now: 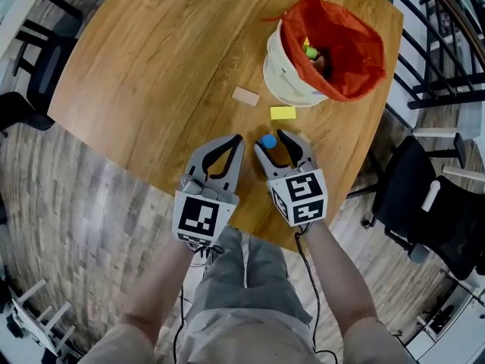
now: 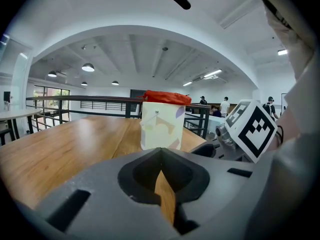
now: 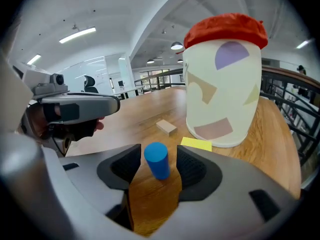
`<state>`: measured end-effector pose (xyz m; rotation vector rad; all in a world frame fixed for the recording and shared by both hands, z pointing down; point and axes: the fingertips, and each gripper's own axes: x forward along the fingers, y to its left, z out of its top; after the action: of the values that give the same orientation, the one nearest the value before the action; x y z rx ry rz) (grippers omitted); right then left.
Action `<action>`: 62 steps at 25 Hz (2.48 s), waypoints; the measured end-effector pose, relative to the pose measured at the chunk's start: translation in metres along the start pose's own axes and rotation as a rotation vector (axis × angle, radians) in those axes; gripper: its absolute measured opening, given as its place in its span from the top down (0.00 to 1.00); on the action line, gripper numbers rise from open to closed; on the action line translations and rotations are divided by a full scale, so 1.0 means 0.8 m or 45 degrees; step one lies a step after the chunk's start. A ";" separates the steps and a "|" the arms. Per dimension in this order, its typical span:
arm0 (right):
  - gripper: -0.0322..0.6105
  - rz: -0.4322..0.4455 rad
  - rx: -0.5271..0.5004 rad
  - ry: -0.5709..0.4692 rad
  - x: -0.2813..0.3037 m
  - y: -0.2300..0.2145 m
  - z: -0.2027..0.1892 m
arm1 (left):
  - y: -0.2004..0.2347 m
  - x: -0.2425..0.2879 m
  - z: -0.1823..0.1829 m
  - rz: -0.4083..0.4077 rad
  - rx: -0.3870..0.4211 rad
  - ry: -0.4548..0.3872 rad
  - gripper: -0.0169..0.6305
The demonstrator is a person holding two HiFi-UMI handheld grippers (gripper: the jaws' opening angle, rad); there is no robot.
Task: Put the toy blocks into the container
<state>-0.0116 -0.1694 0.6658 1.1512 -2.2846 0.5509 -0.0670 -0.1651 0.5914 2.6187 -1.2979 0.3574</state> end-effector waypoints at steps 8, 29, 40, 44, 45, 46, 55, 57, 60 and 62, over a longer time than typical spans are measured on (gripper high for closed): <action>0.64 -0.033 -0.021 0.034 0.015 -0.003 -0.015 | 0.003 0.006 -0.016 -0.004 -0.022 0.032 0.96; 0.71 -0.074 -0.058 -0.118 -0.066 0.000 0.065 | -0.021 -0.026 0.051 -0.022 0.090 -0.010 0.96; 0.71 -0.094 -0.137 -0.373 -0.195 0.020 0.181 | -0.056 -0.076 0.180 -0.066 0.091 -0.193 0.96; 0.71 -0.092 -0.177 -0.449 -0.252 0.037 0.220 | -0.073 -0.109 0.237 -0.058 0.056 -0.254 0.96; 0.71 -0.089 -0.189 -0.472 -0.267 0.041 0.230 | -0.076 -0.118 0.252 -0.057 0.065 -0.274 0.96; 0.71 -0.087 -0.202 -0.499 -0.281 0.045 0.241 | -0.079 -0.126 0.268 -0.057 0.077 -0.296 0.96; 0.71 -0.054 -0.273 -0.683 -0.407 0.092 0.296 | -0.118 -0.213 0.360 -0.044 0.158 -0.429 0.96; 0.71 -0.044 -0.281 -0.711 -0.429 0.103 0.299 | -0.128 -0.229 0.370 -0.039 0.171 -0.446 0.96; 0.71 -0.011 -0.255 -0.751 -0.458 0.116 0.302 | -0.144 -0.251 0.380 -0.037 0.195 -0.471 0.96; 0.71 0.004 -0.261 -0.765 -0.474 0.123 0.300 | -0.155 -0.265 0.382 -0.036 0.202 -0.488 0.96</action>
<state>0.0351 -0.0181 0.2345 1.3371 -2.7544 -0.0522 -0.0530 -0.0175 0.2285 2.9406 -1.3874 -0.0554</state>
